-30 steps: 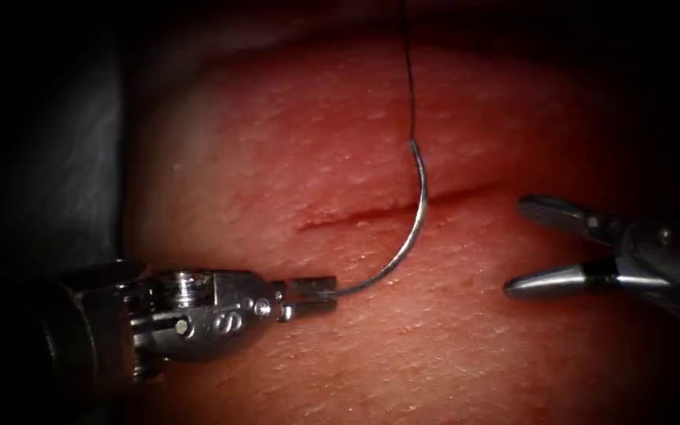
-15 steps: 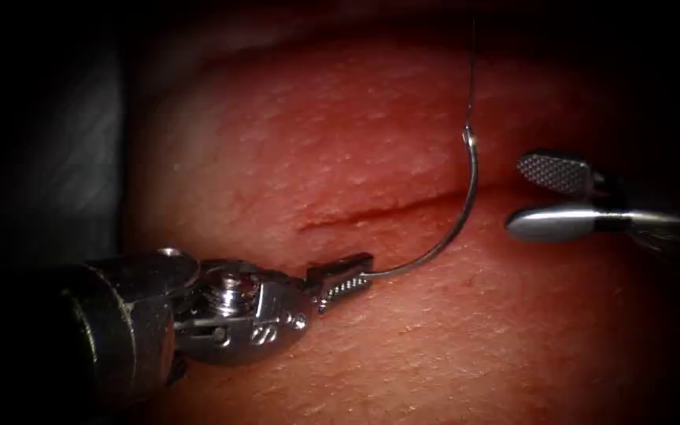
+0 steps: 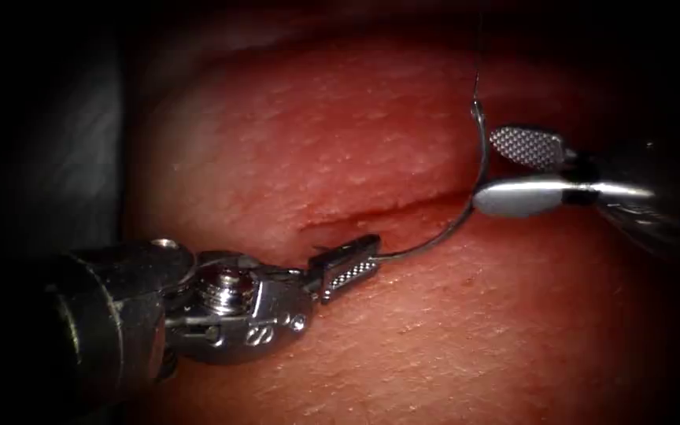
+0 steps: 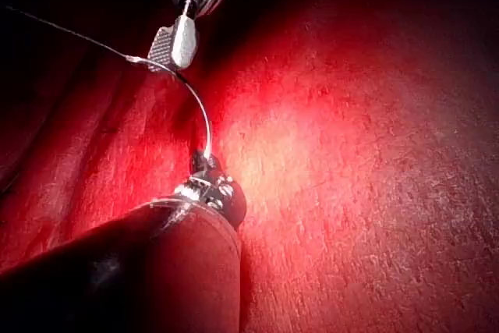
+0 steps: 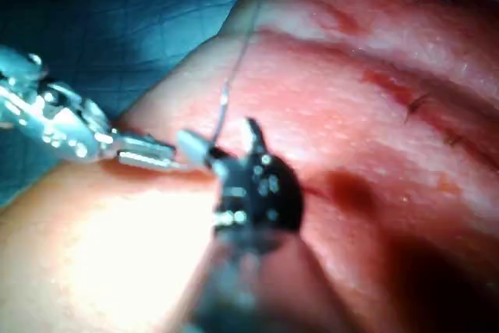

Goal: Wound Closure

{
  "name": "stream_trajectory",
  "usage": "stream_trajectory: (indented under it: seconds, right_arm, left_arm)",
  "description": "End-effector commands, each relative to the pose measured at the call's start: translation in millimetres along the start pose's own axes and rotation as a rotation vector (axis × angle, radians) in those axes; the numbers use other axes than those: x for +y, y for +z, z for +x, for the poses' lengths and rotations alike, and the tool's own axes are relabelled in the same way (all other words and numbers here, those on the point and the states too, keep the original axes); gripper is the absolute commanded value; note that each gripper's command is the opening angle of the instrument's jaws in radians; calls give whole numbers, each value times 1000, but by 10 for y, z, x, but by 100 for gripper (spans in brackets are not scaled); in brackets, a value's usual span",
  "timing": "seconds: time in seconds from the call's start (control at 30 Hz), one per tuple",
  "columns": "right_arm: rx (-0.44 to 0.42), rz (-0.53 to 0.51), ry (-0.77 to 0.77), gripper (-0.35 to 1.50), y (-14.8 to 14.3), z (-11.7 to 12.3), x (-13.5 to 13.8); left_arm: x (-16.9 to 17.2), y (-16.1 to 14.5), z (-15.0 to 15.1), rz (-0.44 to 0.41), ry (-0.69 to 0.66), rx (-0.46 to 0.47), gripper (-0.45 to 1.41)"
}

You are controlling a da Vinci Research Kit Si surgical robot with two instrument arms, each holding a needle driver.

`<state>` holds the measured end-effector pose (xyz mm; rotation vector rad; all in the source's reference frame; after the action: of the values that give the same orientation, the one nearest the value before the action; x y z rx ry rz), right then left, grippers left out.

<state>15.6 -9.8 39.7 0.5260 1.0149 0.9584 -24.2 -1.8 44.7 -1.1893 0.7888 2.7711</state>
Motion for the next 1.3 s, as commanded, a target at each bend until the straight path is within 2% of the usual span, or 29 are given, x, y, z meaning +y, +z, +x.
stream_trajectory:
  seconds: [0.03, 0.17, 0.33, 0.37, 0.4, 0.43, 0.47, 0.5, 0.53, 0.7, 0.8, 0.83, 0.87, 0.9, 0.97, 1.0, 1.07, 1.13, 1.2, 1.23, 1.3]
  right_arm:
    - [-3, -1, 3, 110, 10, -7, -4]
    - [-3, -6, 5, 113, 14, -6, -5]
    - [-7, -12, 7, 98, 18, -5, -6]
    - [-9, -13, 7, 87, 19, -5, -7]
    - [-9, -14, 7, 65, 19, -5, -7]
    - [-8, -15, 8, 38, 20, -5, -8]
    - [-14, -15, 7, -7, 21, -6, -10]
    - [-19, -16, 6, -29, 22, -6, -11]
    - [-25, -16, 6, -35, 22, -6, -12]
    - [-60, -18, 11, -35, 23, -6, -13]
    - [-61, -27, -57, -35, 21, -4, -11]
    - [-59, -26, -73, -35, 20, -3, -10]
    - [-55, -29, -90, -35, 20, -2, -9]
    - [-52, -31, -100, -35, 19, -1, -9]
    - [-49, -30, -122, -35, 18, 0, -8]
    - [-49, -29, -134, -35, 18, 0, -8]
    - [-49, -27, -175, -35, 18, 0, -8]
    - [-49, -21, -211, -35, 18, 0, -9]
    - [-49, 3, -246, -35, 18, 0, -9]
    - [-44, 39, -308, -35, 17, 0, -9]
    - [-34, 77, -366, -35, 17, 1, -10]
  left_arm:
    - [6, 7, 1, -2, 8, 3, -45]
    - [6, 7, 1, -2, 14, 3, -45]
    - [6, 7, 0, -2, 14, 3, -45]
    - [6, 7, 0, -2, 14, 3, -45]
    - [6, 7, 1, -2, 14, 3, -45]
    - [6, 7, 1, -2, 14, 3, -45]
    - [6, 7, 1, -2, 14, 3, -45]
    - [6, 7, 1, -2, 14, 3, -45]
    - [6, 7, 1, 0, 14, 4, -45]
    - [6, 7, 1, 2, 13, 8, -45]
    - [5, 7, 1, -5, 6, 25, -45]
    - [5, 7, 1, -14, -24, 41, -28]
    - [4, 8, 1, -41, -70, 67, 27]
    - [4, 8, 1, -72, -110, 86, 51]
    - [5, 7, 1, -141, -228, 124, 84]
    - [4, 7, 2, -194, -304, 140, 111]
    - [4, 6, 3, -269, -415, 145, 128]
    - [1, 4, 2, -343, -562, 126, 135]
    - [-3, 1, 1, -390, -671, 113, 135]
    - [-7, -6, -3, -448, -790, 116, 126]
    - [-9, -12, -6, -489, -860, 118, 121]
